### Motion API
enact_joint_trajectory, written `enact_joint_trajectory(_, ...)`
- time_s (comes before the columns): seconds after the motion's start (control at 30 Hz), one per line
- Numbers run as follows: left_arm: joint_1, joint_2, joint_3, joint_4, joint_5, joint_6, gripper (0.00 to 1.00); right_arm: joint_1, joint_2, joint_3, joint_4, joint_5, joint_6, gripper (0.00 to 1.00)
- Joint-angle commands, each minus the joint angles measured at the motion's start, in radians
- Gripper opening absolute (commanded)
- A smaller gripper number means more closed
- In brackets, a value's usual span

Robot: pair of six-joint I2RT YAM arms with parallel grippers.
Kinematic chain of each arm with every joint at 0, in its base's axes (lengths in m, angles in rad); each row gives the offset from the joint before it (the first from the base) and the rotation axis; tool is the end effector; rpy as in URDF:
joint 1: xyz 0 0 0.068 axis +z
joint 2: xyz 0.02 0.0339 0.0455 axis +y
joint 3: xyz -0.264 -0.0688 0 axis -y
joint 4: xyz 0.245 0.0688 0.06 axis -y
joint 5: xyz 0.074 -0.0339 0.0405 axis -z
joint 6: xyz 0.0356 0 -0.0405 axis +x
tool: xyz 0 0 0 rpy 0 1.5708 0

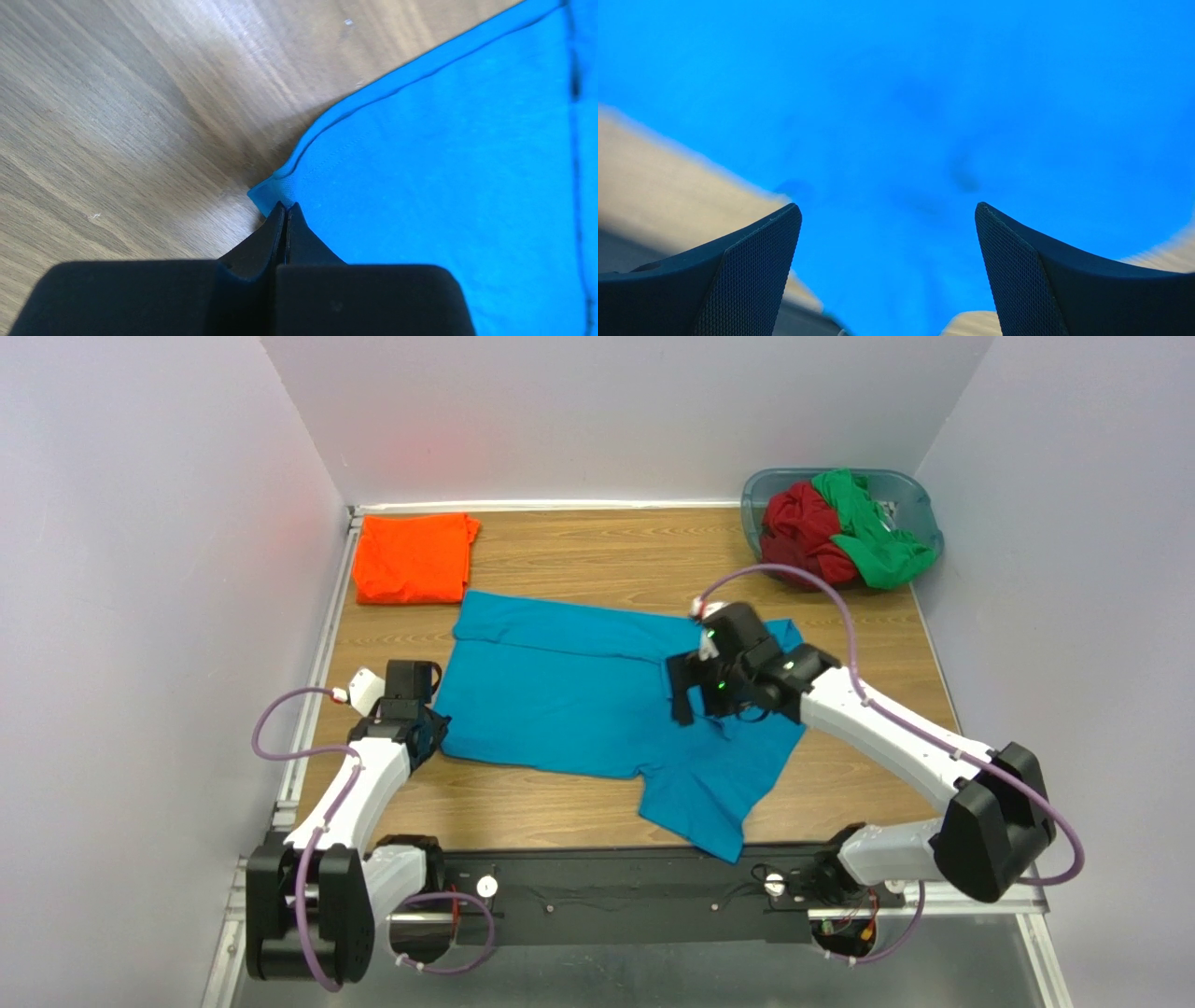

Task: Fold and stack the t-shirts
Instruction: Fold the tshirt

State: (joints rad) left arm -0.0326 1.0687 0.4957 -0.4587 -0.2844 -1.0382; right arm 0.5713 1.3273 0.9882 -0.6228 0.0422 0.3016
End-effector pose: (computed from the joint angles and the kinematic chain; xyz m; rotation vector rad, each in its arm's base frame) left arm 0.1871 0.0039 0.1697 -1.3106 2.1749 -0.0452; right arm 0.2280 0.1447 0.2549 -0.3270 2.5363 0.2908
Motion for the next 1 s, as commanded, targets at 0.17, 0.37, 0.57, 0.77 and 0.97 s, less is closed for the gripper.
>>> enact_joint_trajectory(0.17, 0.002, -0.075, -0.005, 0.002, -0.009, 0.02, 0.0, 0.356, 0.018, -0.108, -0.012, -0.108, 0.083, 1.0)
enact_joint_trajectory(0.37, 0.002, -0.073, -0.006, -0.008, -0.012, 0.01, 0.0, 0.507, 0.052, -0.163, -0.106, -0.047, 0.22, 0.91)
enact_joint_trajectory(0.57, 0.002, -0.093, -0.022, 0.015, 0.001, 0.006, 0.0, 0.532, 0.052, -0.237, -0.126, -0.019, 0.283, 0.81)
enact_joint_trajectory(0.77, 0.002, -0.095, -0.02, 0.02, -0.001, 0.006, 0.0, 0.541, 0.115, -0.25, -0.097, 0.039, 0.303, 0.58)
enact_joint_trajectory(0.97, 0.002, -0.107, -0.028, 0.023, -0.004, -0.002, 0.0, 0.544, 0.141, -0.276, -0.078, 0.068, 0.35, 0.38)
